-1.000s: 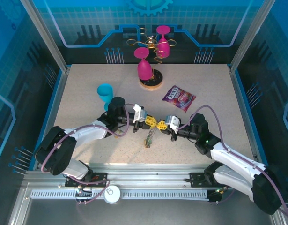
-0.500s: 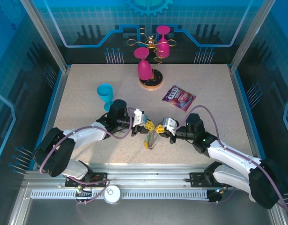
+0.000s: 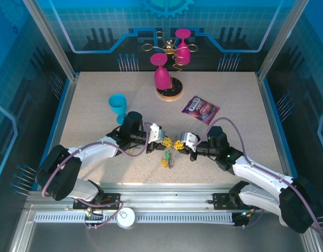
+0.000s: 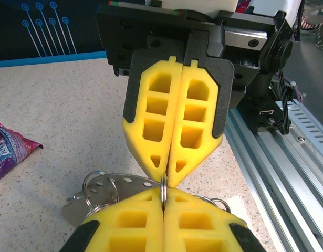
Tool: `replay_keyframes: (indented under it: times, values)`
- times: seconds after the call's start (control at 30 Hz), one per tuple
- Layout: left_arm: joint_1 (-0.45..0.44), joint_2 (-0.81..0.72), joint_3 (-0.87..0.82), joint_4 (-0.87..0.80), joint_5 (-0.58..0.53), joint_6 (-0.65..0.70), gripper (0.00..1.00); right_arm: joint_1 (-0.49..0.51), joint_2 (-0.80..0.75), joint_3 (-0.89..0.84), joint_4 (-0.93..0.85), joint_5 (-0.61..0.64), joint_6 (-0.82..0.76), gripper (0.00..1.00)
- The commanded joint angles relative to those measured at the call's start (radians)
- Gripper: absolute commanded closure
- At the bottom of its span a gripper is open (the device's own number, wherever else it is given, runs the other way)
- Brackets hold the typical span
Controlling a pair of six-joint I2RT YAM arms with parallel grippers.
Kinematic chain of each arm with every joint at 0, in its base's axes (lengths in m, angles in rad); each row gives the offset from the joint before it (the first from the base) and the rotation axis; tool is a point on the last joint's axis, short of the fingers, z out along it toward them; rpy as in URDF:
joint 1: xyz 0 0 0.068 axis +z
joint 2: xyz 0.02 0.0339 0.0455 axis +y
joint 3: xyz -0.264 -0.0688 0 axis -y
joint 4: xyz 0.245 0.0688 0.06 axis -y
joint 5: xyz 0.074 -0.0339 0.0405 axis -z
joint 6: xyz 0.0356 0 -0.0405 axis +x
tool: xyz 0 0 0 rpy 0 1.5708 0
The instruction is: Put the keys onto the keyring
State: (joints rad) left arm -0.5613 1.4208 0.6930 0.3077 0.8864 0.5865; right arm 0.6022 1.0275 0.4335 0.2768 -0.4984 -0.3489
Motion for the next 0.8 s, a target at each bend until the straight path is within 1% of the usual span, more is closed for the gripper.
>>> replay_keyframes:
  times: [0.0, 0.03, 0.1, 0.27, 0.47, 0.6, 0.77]
  values:
    - [-0.005, -0.016, 0.003, -0.033, 0.002, 0.018, 1.00, 0.017, -0.027, 0.015, 0.035, 0.000, -0.008, 0.89]
    - [-0.004, -0.016, -0.004, 0.000, 0.006, 0.001, 1.00, 0.017, -0.032, 0.008, 0.050, 0.001, -0.005, 0.83]
    - [-0.005, -0.011, -0.026, 0.075, 0.013, -0.042, 1.00, 0.018, -0.035, -0.004, 0.062, 0.006, -0.004, 0.80]
    - [-0.005, 0.003, -0.054, 0.186, 0.035, -0.103, 1.00, 0.019, -0.035, -0.007, 0.067, 0.012, -0.004, 0.81]
    - [-0.004, 0.016, -0.073, 0.262, 0.051, -0.148, 1.00, 0.020, -0.024, -0.002, 0.073, 0.020, -0.009, 0.80]
    - [-0.004, 0.024, -0.076, 0.282, 0.058, -0.163, 1.00, 0.020, -0.014, -0.002, 0.083, 0.024, -0.011, 0.80]
    - [-0.005, 0.033, -0.079, 0.307, 0.063, -0.178, 1.00, 0.022, 0.010, 0.006, 0.114, -0.002, 0.000, 0.80]
